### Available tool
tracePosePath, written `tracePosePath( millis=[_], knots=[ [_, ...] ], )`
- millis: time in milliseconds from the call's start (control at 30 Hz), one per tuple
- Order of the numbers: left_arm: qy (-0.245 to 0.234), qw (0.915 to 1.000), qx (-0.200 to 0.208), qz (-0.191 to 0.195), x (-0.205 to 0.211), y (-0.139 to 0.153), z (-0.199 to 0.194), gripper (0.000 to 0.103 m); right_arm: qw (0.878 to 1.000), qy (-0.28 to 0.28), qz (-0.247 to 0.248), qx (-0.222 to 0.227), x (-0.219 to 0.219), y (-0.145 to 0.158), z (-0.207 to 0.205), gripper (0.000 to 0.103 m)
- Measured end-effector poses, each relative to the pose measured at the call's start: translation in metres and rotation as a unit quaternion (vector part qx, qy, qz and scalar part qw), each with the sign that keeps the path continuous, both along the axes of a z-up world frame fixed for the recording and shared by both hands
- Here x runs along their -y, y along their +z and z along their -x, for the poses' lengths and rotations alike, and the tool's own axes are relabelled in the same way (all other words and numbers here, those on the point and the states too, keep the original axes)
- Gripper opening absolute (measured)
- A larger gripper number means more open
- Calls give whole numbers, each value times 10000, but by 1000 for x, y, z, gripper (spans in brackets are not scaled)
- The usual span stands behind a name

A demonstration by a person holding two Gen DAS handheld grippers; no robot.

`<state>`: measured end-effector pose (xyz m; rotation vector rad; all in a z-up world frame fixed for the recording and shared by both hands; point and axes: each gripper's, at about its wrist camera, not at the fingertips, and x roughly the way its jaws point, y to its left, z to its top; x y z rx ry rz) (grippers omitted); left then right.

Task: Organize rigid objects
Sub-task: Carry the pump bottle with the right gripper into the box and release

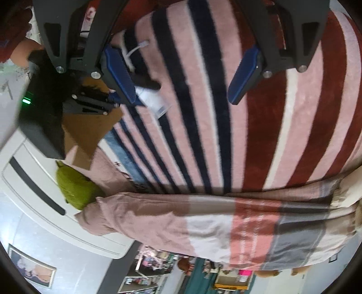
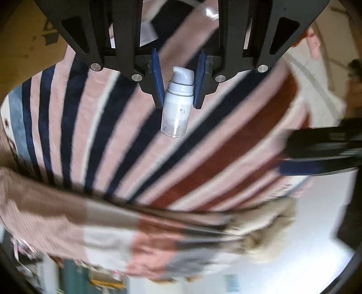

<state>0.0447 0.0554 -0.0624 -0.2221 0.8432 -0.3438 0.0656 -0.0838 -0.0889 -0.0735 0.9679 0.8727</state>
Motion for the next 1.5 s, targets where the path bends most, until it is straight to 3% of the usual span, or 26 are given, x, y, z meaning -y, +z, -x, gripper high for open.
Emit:
tracePosePath(
  millis=[67,133,200,367,567,700,1000,1167,1233,1300,1433,1500],
  knots=[
    [-100,9999,58,26,10,7,1,81,9994,242,-227,71,3,23,13,22],
    [-237,9996,118,80,21,15,1,74,9985,379,-340,224,6,41,23,22],
    [-483,9981,102,371,31,21,0,57,9973,469,-438,368,12,55,31,21],
    [-889,9941,206,594,67,44,-6,36,9957,365,-538,668,42,80,35,21],
    [-1275,9905,358,358,125,69,-19,36,9947,-71,-669,775,95,93,25,21],
    [-1575,9869,228,277,166,77,-35,36,9939,-379,-601,838,133,98,16,21],
    [-1981,9793,-354,-227,250,59,-70,35,9954,-946,-135,78,207,77,-13,21],
    [-2012,9775,-506,-391,265,47,-78,35,9944,-1035,120,-187,218,56,-21,21],
    [-1954,9781,-455,-549,264,46,-76,45,9943,-1032,188,-176,218,52,-21,22],
    [-1887,9797,-351,-586,259,49,-73,66,9944,-1011,196,-244,218,48,-20,22],
    [-1746,9822,-121,-674,241,60,-67,70,9944,-975,287,-305,213,43,-19,33],
    [-1627,9843,-7,-679,225,68,-63,71,9941,-1009,294,-275,212,46,-20,33]
  ],
)
